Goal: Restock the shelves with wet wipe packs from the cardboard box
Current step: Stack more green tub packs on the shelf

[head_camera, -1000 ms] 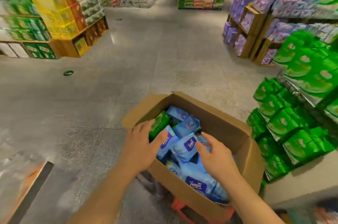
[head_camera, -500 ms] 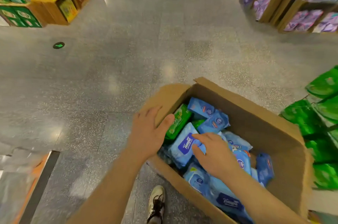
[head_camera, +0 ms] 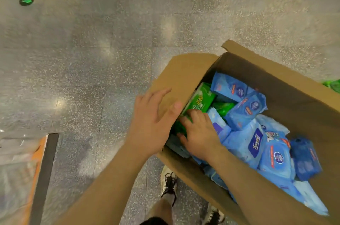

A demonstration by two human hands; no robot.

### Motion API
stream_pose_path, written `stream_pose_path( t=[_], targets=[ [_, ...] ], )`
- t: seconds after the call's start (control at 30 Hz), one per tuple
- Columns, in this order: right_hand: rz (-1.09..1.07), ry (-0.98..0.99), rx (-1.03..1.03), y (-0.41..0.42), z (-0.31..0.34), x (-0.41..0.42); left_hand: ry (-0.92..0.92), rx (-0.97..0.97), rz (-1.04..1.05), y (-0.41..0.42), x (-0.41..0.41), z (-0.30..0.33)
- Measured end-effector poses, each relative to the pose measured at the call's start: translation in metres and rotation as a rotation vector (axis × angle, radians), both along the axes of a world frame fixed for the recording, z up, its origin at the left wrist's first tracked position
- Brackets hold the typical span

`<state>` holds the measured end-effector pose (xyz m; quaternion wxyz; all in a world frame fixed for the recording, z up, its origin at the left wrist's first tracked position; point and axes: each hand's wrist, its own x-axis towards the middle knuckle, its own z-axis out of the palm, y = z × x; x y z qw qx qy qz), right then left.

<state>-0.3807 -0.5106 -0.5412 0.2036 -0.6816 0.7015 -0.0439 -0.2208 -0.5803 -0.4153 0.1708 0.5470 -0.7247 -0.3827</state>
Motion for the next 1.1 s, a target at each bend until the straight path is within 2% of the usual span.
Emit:
stream_pose_path(
  t=[0.13,0.23,0.4,0.5,0.57,0.73,0.87,0.97,1.1],
  targets=[
    [-0.022,0.116,-0.077,-0.006,-0.005,0.003,0.015,-0.015,-0.001,-0.006,-0.001,-0.004],
    [-0.157,0.137,-0.051,-0.005,-0.006,0.001,0.037,-0.024,-0.008,-0.008,-0.004,-0.006],
    [-0.611,0.036,0.071,-0.016,-0.003,0.002,0.043,-0.017,0.006,-0.011,-0.009,-0.004],
    [-0.979,-0.132,0.209,-0.033,0.000,0.002,0.071,0.005,0.030,-0.012,-0.009,-0.004],
    [-1.105,-0.226,0.261,-0.046,0.003,-0.001,0.077,-0.003,0.037,-0.012,-0.010,-0.004],
    [-1.227,-0.262,0.368,-0.079,-0.002,-0.018,0.068,0.003,0.054,-0.012,-0.010,-0.007],
    [-1.263,-0.212,0.504,-0.098,0.000,-0.022,0.052,0.004,0.054,-0.012,-0.007,-0.011],
    [-1.330,-0.284,0.471,-0.095,0.001,-0.022,0.041,0.029,0.055,-0.011,-0.003,-0.012],
    [-1.405,-0.426,0.325,-0.071,0.003,-0.012,0.036,0.054,0.050,-0.009,-0.002,-0.008]
  ],
)
